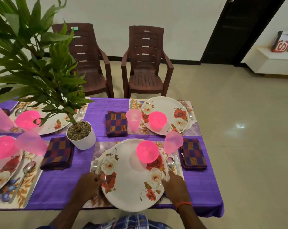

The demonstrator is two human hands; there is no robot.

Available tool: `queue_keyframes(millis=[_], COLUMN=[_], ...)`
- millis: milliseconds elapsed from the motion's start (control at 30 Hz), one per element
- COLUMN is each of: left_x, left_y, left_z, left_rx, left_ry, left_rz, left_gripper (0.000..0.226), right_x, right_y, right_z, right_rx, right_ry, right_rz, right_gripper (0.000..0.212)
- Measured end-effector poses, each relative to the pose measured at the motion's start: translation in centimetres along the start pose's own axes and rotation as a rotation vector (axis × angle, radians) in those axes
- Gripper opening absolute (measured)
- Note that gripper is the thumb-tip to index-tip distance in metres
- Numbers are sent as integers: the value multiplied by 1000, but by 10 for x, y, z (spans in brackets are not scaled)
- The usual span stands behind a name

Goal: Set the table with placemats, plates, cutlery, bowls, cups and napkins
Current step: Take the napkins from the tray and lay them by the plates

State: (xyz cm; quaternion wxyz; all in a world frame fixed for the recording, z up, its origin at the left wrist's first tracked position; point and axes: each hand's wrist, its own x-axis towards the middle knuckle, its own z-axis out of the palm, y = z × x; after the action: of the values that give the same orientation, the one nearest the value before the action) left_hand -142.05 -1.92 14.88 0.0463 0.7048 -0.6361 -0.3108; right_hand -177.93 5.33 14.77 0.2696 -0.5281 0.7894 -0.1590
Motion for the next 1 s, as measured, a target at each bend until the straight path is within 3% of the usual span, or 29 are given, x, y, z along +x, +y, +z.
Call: queue_keyframes(millis=[167,500,567,667,833,1000], left_x=[3,4,0,-5,-10,-20], left_y=[-3,-3,-3,-8,4,32], left_z=[5,4,4,3,3,14], left_rx=[-79,-128,-75,0,-27,-62], left_ry=[26,42,56,204,306,387], left_rz=[-58,-73,-35,83,261,404], left_gripper=[21,25,22,14,30,35], right_x=[-3,-8,-9,-13,-21,-21], right_y=[-10,-18,-18,-20,-33,-34], right_z=[6,3,3,-2,-13,-18], right_rx=[141,231,214,97,-60,-47], right_ry=[-33,-22,-23,-6,61,27], right_rz=[94,142,139,80,-125,-210], right_gripper=[36,37,36,37,50,45])
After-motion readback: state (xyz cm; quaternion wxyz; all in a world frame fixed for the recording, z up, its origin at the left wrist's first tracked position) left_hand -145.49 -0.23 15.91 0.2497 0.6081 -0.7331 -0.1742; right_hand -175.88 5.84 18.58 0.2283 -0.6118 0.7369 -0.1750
